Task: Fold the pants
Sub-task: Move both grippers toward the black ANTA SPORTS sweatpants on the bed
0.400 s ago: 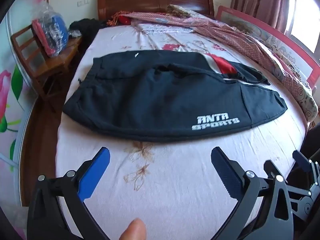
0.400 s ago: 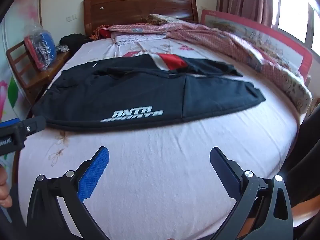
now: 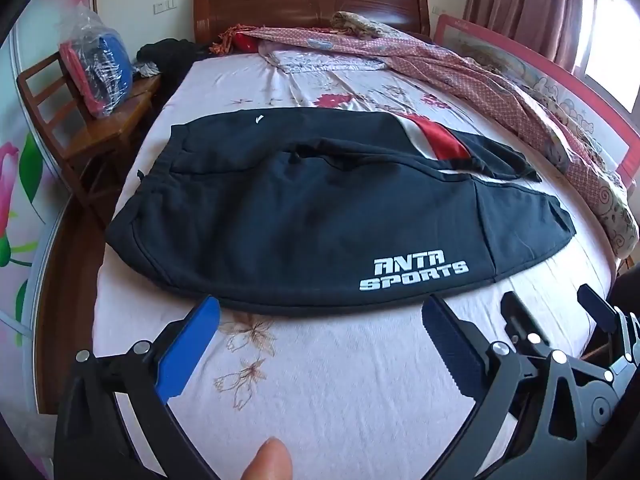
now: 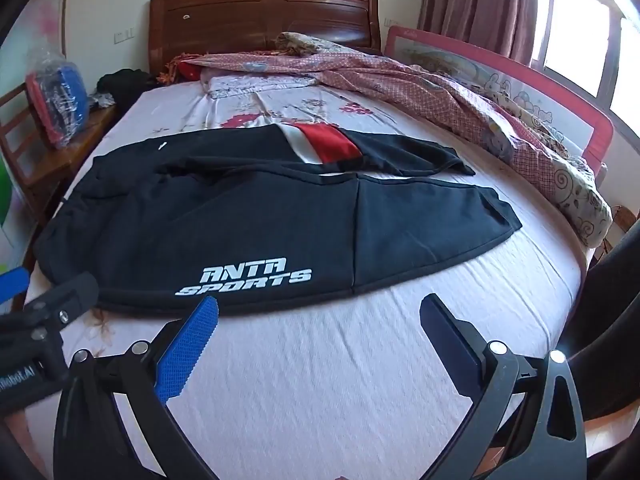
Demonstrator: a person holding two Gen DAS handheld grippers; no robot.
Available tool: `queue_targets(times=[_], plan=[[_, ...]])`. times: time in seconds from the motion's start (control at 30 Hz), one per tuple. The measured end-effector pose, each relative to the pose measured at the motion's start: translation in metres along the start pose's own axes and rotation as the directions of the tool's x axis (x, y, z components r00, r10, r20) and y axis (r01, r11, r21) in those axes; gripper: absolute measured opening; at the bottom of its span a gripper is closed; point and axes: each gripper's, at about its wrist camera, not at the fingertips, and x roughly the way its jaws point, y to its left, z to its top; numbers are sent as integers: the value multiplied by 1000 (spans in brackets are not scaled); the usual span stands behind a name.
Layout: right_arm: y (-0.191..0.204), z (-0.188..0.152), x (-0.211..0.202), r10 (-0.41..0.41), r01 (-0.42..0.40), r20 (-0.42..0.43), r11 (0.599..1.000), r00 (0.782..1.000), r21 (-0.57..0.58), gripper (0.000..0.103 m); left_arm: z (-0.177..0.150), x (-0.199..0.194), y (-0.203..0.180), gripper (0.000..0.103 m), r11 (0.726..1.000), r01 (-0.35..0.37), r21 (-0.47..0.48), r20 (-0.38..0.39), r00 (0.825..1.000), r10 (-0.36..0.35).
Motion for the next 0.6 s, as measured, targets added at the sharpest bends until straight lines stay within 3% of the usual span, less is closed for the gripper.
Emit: queue_targets(times=[0.6], plan=[[9, 6, 4, 29, -28, -14, 999, 999, 28, 100, 7, 7, 8, 101, 999, -11, -38, -1, 1000, 11]])
